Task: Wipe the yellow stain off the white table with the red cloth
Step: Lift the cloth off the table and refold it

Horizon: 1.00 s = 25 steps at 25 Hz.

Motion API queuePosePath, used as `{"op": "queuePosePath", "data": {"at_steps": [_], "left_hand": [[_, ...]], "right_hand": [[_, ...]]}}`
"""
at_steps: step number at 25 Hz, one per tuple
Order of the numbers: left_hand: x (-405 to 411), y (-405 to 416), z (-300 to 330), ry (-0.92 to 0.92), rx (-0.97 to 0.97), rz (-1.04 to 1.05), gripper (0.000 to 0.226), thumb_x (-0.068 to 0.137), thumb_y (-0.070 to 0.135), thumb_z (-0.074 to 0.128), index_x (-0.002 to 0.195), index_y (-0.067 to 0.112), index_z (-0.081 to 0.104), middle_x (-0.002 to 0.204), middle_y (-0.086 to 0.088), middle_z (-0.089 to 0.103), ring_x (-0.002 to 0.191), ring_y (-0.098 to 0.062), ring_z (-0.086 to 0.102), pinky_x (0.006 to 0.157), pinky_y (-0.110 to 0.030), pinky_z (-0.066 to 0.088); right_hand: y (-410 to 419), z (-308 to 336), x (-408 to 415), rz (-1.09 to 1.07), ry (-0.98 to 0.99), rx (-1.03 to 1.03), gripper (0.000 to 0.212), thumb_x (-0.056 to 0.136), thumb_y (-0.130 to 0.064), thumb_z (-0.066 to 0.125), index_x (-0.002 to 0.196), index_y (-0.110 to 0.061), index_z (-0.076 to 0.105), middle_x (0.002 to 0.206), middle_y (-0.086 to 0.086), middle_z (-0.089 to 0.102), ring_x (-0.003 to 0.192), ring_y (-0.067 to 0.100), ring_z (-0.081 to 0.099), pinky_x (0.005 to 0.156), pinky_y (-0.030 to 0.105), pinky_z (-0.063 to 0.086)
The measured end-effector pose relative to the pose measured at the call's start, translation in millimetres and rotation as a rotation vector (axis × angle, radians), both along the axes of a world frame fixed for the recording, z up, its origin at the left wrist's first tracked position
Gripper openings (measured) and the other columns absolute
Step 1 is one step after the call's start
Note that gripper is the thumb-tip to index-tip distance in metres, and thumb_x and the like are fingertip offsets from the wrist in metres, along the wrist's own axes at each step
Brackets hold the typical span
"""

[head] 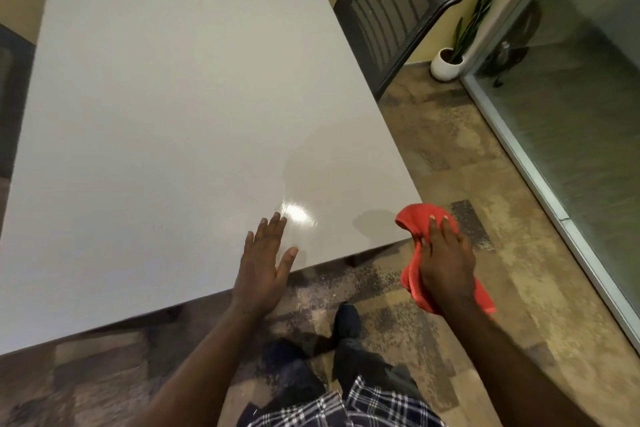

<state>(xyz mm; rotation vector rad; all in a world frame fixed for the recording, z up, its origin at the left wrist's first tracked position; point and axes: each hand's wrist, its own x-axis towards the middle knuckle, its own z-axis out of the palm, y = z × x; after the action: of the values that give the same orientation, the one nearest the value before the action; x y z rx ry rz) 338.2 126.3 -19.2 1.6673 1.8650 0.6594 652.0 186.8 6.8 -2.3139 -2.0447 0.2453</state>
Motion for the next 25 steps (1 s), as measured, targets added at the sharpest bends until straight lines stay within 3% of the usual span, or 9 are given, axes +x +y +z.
{"op": "queuePosePath", "data": {"at_steps": [3, 5, 8, 13, 16, 19, 21, 23, 25], "left_hand": [[5, 5, 24, -0.037, -0.017, -0.055, 0.061, 0.096, 0.058, 0.029, 0.150, 0.030, 0.034, 0.156, 0.017, 0.026, 0.148, -0.006, 0.017, 0.121, -0.030, 0.005], [12, 11, 43, -0.068, -0.020, -0.061, 0.064, 0.094, 0.065, 0.029, 0.144, 0.030, 0.045, 0.150, 0.013, 0.043, 0.142, -0.008, 0.034, 0.119, -0.034, 0.021], [26, 26, 74, -0.210, -0.024, 0.021, 0.063, 0.089, 0.072, 0.033, 0.132, 0.033, 0.058, 0.134, 0.012, 0.061, 0.126, -0.008, 0.054, 0.108, -0.039, 0.042], [44, 58, 120, -0.374, -0.050, 0.219, 0.043, 0.082, 0.068, 0.052, 0.101, 0.034, 0.071, 0.090, 0.013, 0.075, 0.085, -0.007, 0.070, 0.083, -0.042, 0.057], [46, 70, 140, -0.411, -0.018, 0.304, 0.035, 0.084, 0.059, 0.060, 0.094, 0.029, 0.074, 0.083, 0.007, 0.076, 0.078, -0.011, 0.072, 0.079, -0.042, 0.059], [47, 77, 158, -0.475, 0.038, 0.354, 0.019, 0.089, 0.044, 0.064, 0.091, 0.027, 0.074, 0.082, 0.005, 0.075, 0.078, -0.014, 0.072, 0.076, -0.038, 0.059], [51, 78, 169, -0.509, 0.101, 0.388, 0.015, 0.090, 0.039, 0.065, 0.092, 0.027, 0.073, 0.082, 0.005, 0.075, 0.077, -0.012, 0.072, 0.070, -0.031, 0.058], [57, 80, 178, -0.559, 0.164, 0.424, 0.013, 0.090, 0.036, 0.066, 0.094, 0.026, 0.073, 0.083, 0.004, 0.075, 0.077, -0.012, 0.072, 0.063, -0.028, 0.057], [61, 80, 185, -0.627, 0.199, 0.466, 0.011, 0.089, 0.034, 0.068, 0.092, 0.025, 0.074, 0.081, 0.001, 0.074, 0.075, -0.015, 0.072, 0.058, -0.029, 0.057]], "right_hand": [[0, 30, -19, 0.291, 0.072, 0.095, 0.049, 0.102, -0.029, 0.040, 0.149, -0.017, 0.038, 0.157, 0.009, 0.036, 0.132, 0.037, 0.037, 0.106, 0.049, 0.033], [5, 47, -33, 0.478, 0.130, 0.119, 0.050, 0.101, -0.036, 0.037, 0.149, -0.024, 0.036, 0.157, 0.003, 0.035, 0.131, 0.033, 0.038, 0.104, 0.046, 0.036], [19, 66, -54, 0.758, 0.146, 0.154, 0.051, 0.101, -0.039, 0.044, 0.149, -0.030, 0.032, 0.158, -0.001, 0.034, 0.134, 0.031, 0.040, 0.104, 0.049, 0.041], [50, 88, -78, 1.076, 0.131, 0.245, 0.053, 0.098, -0.030, 0.053, 0.147, -0.028, 0.033, 0.157, 0.002, 0.037, 0.135, 0.034, 0.042, 0.105, 0.049, 0.040], [67, 99, -85, 1.139, 0.249, 0.296, 0.046, 0.096, -0.027, 0.057, 0.140, -0.025, 0.044, 0.153, 0.002, 0.043, 0.133, 0.032, 0.044, 0.104, 0.048, 0.042], [86, 114, -88, 1.099, 0.505, 0.273, 0.043, 0.090, -0.027, 0.066, 0.130, -0.024, 0.049, 0.148, -0.002, 0.049, 0.131, 0.023, 0.045, 0.102, 0.049, 0.047], [98, 122, -87, 1.116, 0.643, 0.291, 0.055, 0.083, -0.030, 0.075, 0.130, -0.022, 0.048, 0.147, 0.000, 0.049, 0.131, 0.021, 0.047, 0.102, 0.049, 0.046], [107, 126, -82, 1.132, 0.748, 0.364, 0.076, 0.075, -0.047, 0.081, 0.135, -0.019, 0.043, 0.149, 0.005, 0.045, 0.134, 0.022, 0.045, 0.108, 0.044, 0.041], [113, 125, -75, 0.984, 0.892, 0.423, 0.090, 0.068, -0.063, 0.077, 0.137, -0.019, 0.040, 0.150, 0.006, 0.041, 0.137, 0.020, 0.041, 0.112, 0.034, 0.032]]}}
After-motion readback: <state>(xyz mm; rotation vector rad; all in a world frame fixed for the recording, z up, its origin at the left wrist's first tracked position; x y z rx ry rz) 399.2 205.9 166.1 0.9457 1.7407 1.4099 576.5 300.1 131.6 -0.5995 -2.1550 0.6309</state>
